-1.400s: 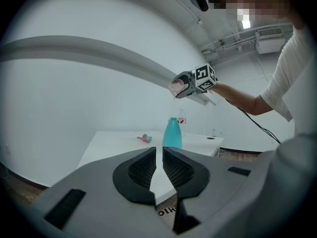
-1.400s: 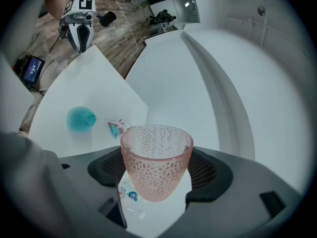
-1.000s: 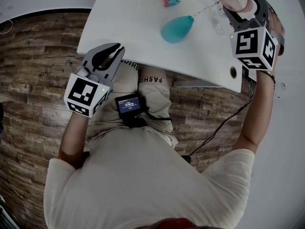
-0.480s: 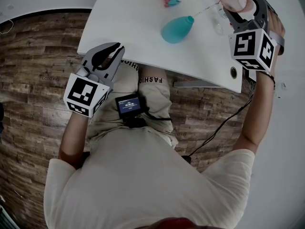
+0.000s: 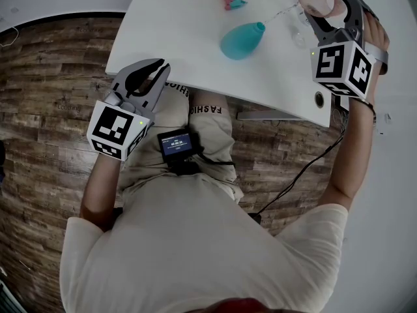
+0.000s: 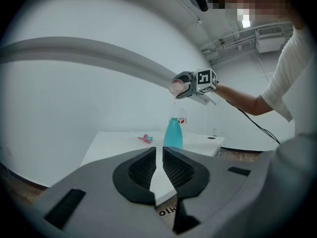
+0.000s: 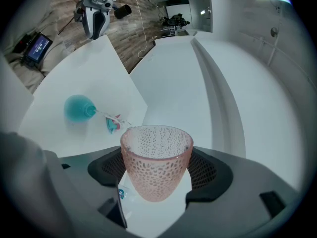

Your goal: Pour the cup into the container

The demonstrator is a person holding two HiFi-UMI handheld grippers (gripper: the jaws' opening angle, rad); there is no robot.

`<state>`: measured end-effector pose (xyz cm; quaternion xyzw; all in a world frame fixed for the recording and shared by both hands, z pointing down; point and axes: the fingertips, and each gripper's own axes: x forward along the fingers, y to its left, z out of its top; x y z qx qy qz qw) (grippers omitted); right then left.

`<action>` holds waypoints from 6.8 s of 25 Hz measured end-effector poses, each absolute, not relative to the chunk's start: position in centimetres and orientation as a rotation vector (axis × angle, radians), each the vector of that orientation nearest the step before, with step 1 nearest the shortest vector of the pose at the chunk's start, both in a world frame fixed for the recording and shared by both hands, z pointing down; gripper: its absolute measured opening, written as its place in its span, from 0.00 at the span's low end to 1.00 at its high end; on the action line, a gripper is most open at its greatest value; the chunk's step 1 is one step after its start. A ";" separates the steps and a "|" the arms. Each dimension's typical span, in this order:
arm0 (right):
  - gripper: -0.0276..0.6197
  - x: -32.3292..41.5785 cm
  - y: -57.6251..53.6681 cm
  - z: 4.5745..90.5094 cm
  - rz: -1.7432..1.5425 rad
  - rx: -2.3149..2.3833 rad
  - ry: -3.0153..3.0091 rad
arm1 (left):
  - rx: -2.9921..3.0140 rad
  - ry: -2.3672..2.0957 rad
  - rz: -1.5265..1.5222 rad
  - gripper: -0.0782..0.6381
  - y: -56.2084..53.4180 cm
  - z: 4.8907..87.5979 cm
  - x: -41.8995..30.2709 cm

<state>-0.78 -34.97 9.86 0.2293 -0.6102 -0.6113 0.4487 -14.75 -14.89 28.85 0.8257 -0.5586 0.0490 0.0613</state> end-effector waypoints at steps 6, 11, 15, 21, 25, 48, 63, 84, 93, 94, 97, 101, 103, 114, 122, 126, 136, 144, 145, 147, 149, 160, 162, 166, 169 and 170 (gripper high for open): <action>0.62 -0.7 -34.8 9.8 -1.536 0.568 -1.491 | 2.505 -1.686 0.149 0.18 -14.9 28.7 -14.6; 0.62 -0.8 -34.9 9.6 -1.561 0.563 -1.484 | 2.506 -1.682 0.149 0.18 -15.1 28.7 -14.4; 0.62 -1.0 -34.7 9.5 -1.577 0.556 -1.489 | 2.506 -1.682 0.149 0.18 -15.1 28.7 -14.4; 0.62 -1.3 -34.2 9.5 -1.601 0.546 -1.491 | 2.503 -1.682 0.149 0.18 -15.1 28.7 -14.4; 0.62 -1.6 -34.0 9.5 -1.615 0.543 -1.485 | 2.501 -1.684 0.145 0.18 -15.1 28.7 -14.5; 0.62 -3.2 -32.0 10.2 -2.016 0.506 -1.176 | 2.487 -1.695 0.150 0.18 -14.7 28.9 -14.7; 0.62 -2.9 -31.2 11.8 -2.138 0.503 -1.115 | 2.481 -1.747 0.148 0.18 -14.6 28.1 -14.5; 0.62 -0.3 -32.7 12.5 -1.278 0.731 -2.159 | 2.436 -1.923 0.033 0.18 -15.4 24.2 -17.1; 0.62 3.4 -33.5 13.0 -0.651 0.797 -2.611 | 2.413 -1.940 -0.001 0.16 -15.9 23.4 -17.8; 0.62 3.7 -33.6 13.2 -0.608 0.794 -2.635 | 2.413 -1.944 -0.002 0.16 -16.0 23.3 -17.8; 0.62 4.6 -33.7 14.0 -0.483 0.786 -2.694 | 2.399 -1.961 -0.007 0.15 -16.4 23.2 -18.2; 0.62 5.6 -34.0 15.1 -0.347 0.780 -2.740 | 2.373 -1.970 -0.030 0.13 -16.8 23.1 -19.0; 0.62 6.2 -34.2 15.7 -0.284 0.784 -2.758 | 2.375 -1.957 -0.032 0.13 -17.0 23.2 -18.9; 0.62 7.9 -35.4 17.2 -0.105 0.821 -2.798 | 2.328 -2.014 -0.055 0.12 -17.6 21.6 -21.9; 0.62 9.6 -35.7 18.4 -0.065 0.853 -2.796 | 2.336 -2.024 -0.039 0.12 -17.9 21.5 -21.7; 0.62 9.9 -36.1 18.9 -0.046 0.868 -2.794 | 2.337 -2.019 -0.033 0.12 -18.0 21.8 -21.7; 0.62 11.5 -36.8 20.2 -0.016 0.912 -2.759 | 2.357 -2.023 0.024 0.12 -18.1 22.0 -21.7; 0.62 12.4 -37.3 21.5 0.011 0.935 -2.734 | 2.376 -1.998 0.044 0.12 -18.3 22.5 -21.3; 0.62 12.5 -37.4 21.7 0.017 0.938 -2.732 | 2.377 -1.995 0.047 0.12 -18.3 22.6 -21.2; 0.62 12.7 -37.5 22.1 0.026 0.943 -2.727 | 2.378 -1.990 0.053 0.12 -18.3 22.7 -21.1; 0.62 12.9 -37.7 22.6 0.032 0.948 -2.717 | 2.380 -1.986 0.056 0.12 -18.4 22.7 -21.1; 0.62 12.7 -38.0 25.4 0.043 0.937 -2.665 | 2.386 -1.972 0.087 0.12 -18.7 23.9 -20.6; 0.62 12.6 -38.1 25.9 0.050 0.929 -2.660 | 2.385 -1.969 0.090 0.12 -18.8 24.1 -20.5; 0.62 12.4 -38.0 26.4 0.053 0.915 -2.648 | 2.383 -1.964 0.095 0.12 -18.8 24.3 -20.3; 0.62 12.1 -38.0 27.0 0.061 0.904 -2.637 | 2.381 -1.957 0.100 0.12 -18.8 24.7 -20.2; 0.62 12.0 -38.1 27.2 0.064 0.899 -2.633 | 2.381 -1.955 0.100 0.12 -18.8 24.8 -20.2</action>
